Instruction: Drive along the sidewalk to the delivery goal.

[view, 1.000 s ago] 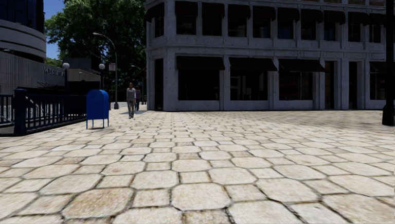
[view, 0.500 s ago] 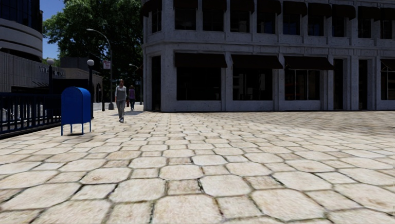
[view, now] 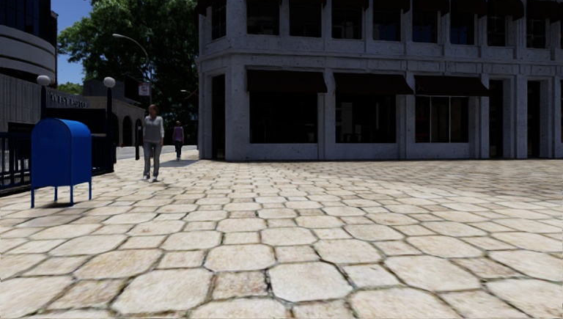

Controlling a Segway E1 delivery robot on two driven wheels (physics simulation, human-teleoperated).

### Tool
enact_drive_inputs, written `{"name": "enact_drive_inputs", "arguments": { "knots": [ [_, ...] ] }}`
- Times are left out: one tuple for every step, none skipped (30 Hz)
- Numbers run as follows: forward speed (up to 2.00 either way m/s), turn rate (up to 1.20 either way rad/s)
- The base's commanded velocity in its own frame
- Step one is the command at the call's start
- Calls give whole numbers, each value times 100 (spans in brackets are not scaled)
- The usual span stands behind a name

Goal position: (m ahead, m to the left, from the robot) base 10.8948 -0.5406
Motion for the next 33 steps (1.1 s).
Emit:
{"name": "enact_drive_inputs", "arguments": {
  "knots": [
    [200,0],
    [200,0],
    [200,0],
    [200,0],
    [200,0],
    [200,0],
    [200,0],
    [200,0],
    [200,0],
    [200,0],
    [200,0],
    [200,0],
    [200,0],
    [200,0],
    [200,0],
    [200,0],
    [200,0],
    [200,0],
    [200,0],
    [200,0],
    [200,0],
    [200,0],
    [200,0],
    [200,0],
    [200,0],
    [200,0],
    [200,0],
    [200,0],
    [200,0],
    [200,0],
    [200,0],
    [200,0],
    [200,-18]
  ]
}}
